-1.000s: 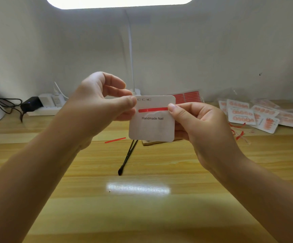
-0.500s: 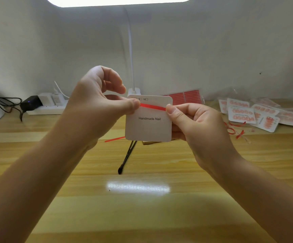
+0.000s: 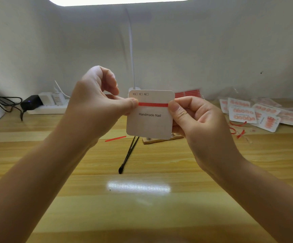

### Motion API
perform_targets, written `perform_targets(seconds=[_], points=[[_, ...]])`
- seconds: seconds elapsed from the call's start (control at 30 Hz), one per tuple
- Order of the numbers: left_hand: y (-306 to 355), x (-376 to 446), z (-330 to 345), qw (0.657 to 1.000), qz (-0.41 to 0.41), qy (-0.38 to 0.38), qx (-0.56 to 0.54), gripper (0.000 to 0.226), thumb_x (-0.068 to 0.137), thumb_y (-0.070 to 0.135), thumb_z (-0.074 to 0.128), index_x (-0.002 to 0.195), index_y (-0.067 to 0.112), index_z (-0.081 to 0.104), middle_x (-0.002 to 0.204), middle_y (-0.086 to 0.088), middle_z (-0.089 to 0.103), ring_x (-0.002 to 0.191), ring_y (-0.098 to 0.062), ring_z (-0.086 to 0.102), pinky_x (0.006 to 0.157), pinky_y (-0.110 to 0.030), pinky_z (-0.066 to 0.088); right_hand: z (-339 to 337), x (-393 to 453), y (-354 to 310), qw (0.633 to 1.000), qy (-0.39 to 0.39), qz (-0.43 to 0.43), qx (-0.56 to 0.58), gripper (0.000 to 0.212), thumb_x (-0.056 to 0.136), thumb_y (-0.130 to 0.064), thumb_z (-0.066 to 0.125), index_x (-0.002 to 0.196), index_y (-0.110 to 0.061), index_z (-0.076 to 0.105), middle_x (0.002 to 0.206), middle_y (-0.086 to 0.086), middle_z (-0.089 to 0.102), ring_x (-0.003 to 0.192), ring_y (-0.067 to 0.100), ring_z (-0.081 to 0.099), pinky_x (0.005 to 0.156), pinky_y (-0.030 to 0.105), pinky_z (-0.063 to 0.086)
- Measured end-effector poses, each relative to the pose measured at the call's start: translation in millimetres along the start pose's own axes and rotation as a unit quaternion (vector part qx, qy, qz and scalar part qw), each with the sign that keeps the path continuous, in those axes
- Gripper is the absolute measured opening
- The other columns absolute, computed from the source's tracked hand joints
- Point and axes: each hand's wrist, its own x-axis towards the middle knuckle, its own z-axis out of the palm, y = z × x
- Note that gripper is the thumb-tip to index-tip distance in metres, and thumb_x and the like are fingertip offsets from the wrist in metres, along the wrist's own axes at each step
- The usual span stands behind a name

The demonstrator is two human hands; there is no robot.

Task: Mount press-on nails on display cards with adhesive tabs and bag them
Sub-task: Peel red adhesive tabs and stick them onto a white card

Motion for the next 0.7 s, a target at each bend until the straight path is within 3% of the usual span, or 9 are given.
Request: perform_targets(seconds=[0.33, 0.6, 0.7], points=[[1.3, 0.1, -1.0, 1.000, 0.000, 0.002, 0.010, 0.042, 0.073, -0.002, 0.077, 0.079, 0.020, 0.042, 0.078, 0.002, 0.046, 0.060, -0.011, 0.064, 0.075, -0.048, 0.059, 0.2, -0.5, 0.9, 1.000, -0.008, -0.003, 0.014, 0.011, 0.094, -0.017, 0.057, 0.088, -0.016, 0.066, 0.082, 0.004, 0.074, 0.079, 0.019, 0.072, 0.068, 0.031, 0.060], [2.7, -0.8, -4.3, 0.999, -0.007, -0.004, 0.037, 0.041, 0.070, 0.005, 0.081, 0.079, 0.021, 0.045, 0.079, 0.003, 0.051, 0.055, -0.008, 0.064, 0.058, -0.027, 0.056, 1.2, 1.0, 1.2, 0.996, -0.042, -0.019, 0.079, 0.017, 0.084, -0.028, 0.058, 0.090, -0.015, 0.067, 0.082, 0.002, 0.073, 0.080, 0.015, 0.070, 0.068, 0.021, 0.054], [2.8, 0.4, -6.2, 0.998, -0.022, 0.001, 0.061, 0.043, 0.062, 0.025, 0.086, 0.083, 0.025, 0.048, 0.087, 0.005, 0.057, 0.063, -0.009, 0.064, 0.055, -0.022, 0.052, -1.1, 3.0, 2.7, 0.994, -0.045, -0.010, 0.099, 0.018, 0.084, -0.028, 0.058, 0.091, -0.014, 0.067, 0.085, 0.003, 0.073, 0.083, 0.017, 0.070, 0.070, 0.024, 0.056]])
